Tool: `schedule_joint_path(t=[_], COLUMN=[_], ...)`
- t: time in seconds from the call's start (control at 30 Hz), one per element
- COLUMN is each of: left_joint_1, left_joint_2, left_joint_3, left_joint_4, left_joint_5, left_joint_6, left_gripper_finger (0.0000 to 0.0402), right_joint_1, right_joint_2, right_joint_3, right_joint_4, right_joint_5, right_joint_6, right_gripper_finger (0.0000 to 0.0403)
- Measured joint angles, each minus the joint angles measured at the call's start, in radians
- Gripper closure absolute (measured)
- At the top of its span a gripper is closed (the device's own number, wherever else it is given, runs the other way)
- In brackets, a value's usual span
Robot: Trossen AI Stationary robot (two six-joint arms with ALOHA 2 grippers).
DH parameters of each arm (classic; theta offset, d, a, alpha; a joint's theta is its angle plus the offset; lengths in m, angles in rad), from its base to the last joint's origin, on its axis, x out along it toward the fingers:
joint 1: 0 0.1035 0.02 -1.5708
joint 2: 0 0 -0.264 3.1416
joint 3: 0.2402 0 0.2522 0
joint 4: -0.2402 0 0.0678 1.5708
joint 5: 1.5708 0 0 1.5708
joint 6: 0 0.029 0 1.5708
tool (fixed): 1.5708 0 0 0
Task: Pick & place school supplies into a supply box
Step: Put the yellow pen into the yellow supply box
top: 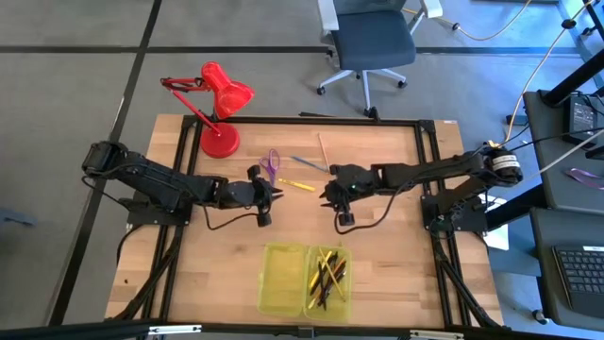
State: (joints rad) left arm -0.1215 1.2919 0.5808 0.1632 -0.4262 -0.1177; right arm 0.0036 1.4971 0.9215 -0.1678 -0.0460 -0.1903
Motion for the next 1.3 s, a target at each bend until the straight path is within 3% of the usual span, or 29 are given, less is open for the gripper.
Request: schedule_joint_path(t=[0.17,0.3,0.47,0.6,0.83,1.3], left_joint_1=[0.001,0.002,0.002,0.001,0.002,0.001], left_joint_2=[0.000,0.000,0.000,0.000,0.000,0.000], left_joint_3=[0.000,0.000,0.000,0.000,0.000,0.000], left_joint_4=[-0.007,-0.009,-0.010,-0.010,-0.002,-0.003], left_joint_5=[0.001,-0.009,0.014,0.036,0.001,0.000], left_joint_6=[0.009,0.118,0.165,0.166,0.166,0.166], left_gripper_finger=[0.0297,0.0257,0.0230,0.0223,0.0224,0.0224], right_joint_1=[0.000,0.000,0.000,-0.002,-0.010,-0.072], right_joint_2=[0.031,0.077,0.137,0.173,0.197,0.197], right_joint_3=[0.000,0.000,0.000,0.000,0.000,0.000], right_joint_4=[0.009,0.044,0.123,0.159,0.193,0.267], right_joint_5=[0.000,0.000,0.000,0.032,0.188,0.197], right_joint_6=[0.055,0.029,0.024,-0.006,-0.076,-0.023], right_gripper_finger=[0.0280,0.0280,0.0280,0.0280,0.0280,0.0280])
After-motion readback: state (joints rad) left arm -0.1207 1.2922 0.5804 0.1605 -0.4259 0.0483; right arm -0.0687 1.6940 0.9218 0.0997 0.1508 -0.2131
